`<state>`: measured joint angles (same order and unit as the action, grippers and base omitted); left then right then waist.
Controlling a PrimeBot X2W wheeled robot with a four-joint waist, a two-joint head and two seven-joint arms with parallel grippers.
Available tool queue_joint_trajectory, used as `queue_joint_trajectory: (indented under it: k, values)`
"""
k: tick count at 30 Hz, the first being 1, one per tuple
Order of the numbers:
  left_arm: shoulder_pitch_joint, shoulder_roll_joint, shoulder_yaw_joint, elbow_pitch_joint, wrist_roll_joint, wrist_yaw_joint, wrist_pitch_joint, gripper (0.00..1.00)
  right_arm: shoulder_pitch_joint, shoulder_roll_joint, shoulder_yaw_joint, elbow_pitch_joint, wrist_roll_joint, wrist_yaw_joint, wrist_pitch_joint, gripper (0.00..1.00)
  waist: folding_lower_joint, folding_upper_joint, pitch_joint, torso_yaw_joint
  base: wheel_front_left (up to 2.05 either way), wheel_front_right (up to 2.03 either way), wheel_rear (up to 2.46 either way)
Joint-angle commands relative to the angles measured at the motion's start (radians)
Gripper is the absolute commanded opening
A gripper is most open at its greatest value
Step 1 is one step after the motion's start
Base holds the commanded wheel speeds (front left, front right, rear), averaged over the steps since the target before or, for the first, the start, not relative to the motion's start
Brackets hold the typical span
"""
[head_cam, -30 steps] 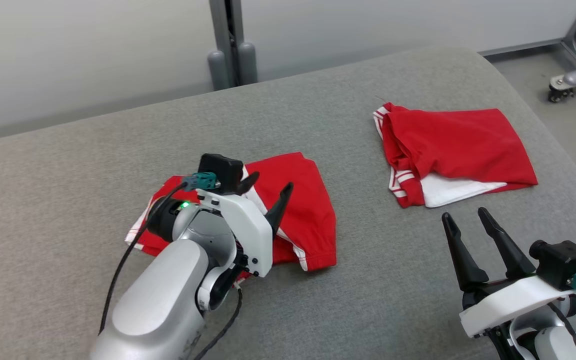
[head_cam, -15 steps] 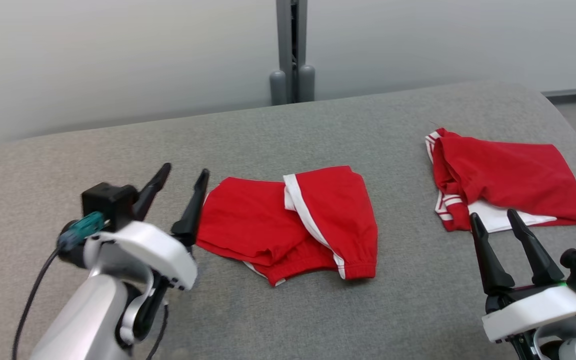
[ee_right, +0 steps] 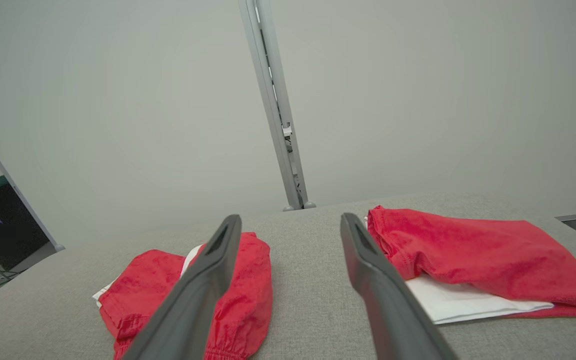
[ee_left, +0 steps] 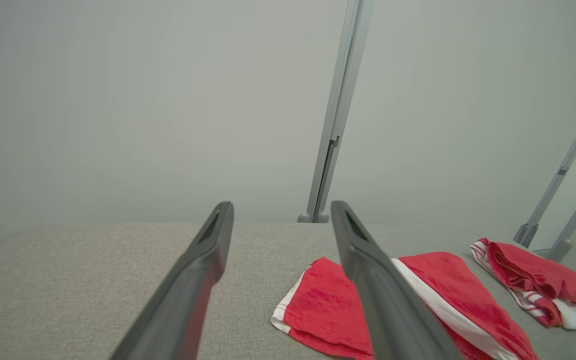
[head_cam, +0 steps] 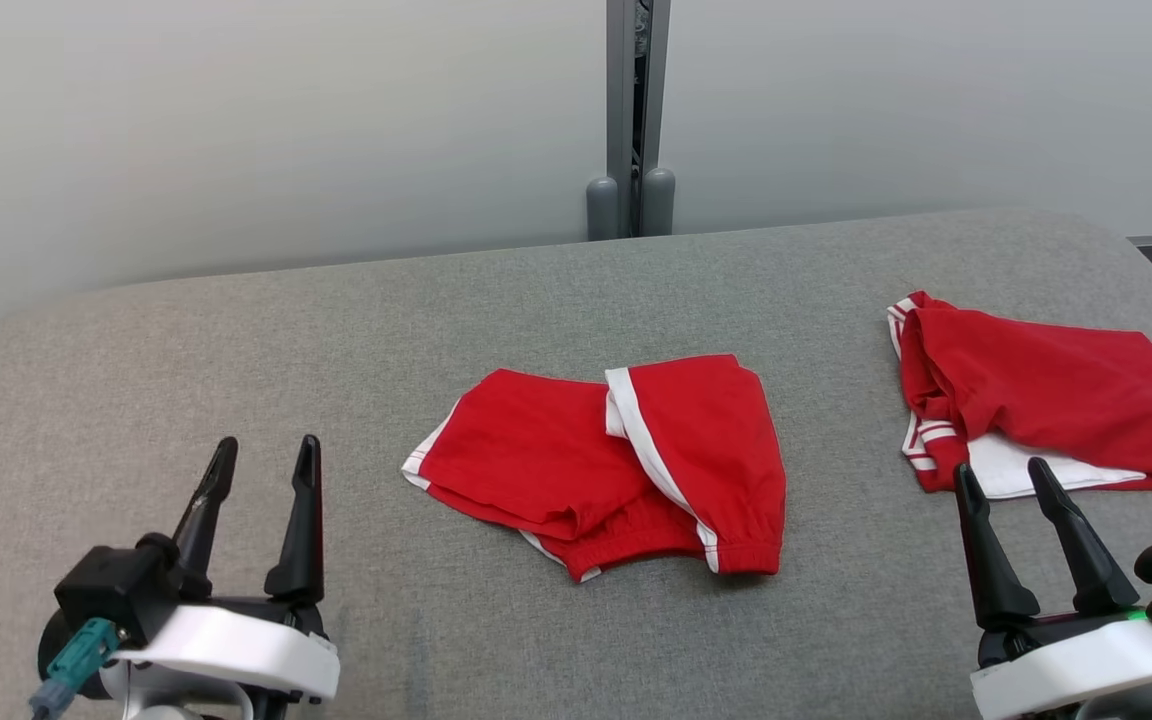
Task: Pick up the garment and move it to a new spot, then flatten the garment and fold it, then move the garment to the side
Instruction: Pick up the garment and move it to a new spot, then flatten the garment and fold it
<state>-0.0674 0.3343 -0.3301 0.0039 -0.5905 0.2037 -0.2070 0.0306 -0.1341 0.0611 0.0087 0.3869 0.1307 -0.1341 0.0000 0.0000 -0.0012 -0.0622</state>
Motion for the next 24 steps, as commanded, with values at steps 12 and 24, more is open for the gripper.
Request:
queue_joint_trajectory:
  k: [12, 24]
  values:
    - [0.019, -0.005, -0.01, -0.038, 0.008, 0.023, -0.003, 1.0, -0.002, -0.002, 0.005, -0.013, -0.007, 0.0, 0.007, 1.0, 0.0, 0.0, 0.003, -0.004, 0.0, 0.0, 0.0]
    - [0.021, -0.011, -0.018, -0.032, -0.002, 0.027, -0.004, 1.0, -0.045, -0.012, 0.097, 0.003, -0.006, 0.0, 0.031, 1.0, 0.0, 0.0, 0.002, -0.002, 0.0, 0.0, 0.0]
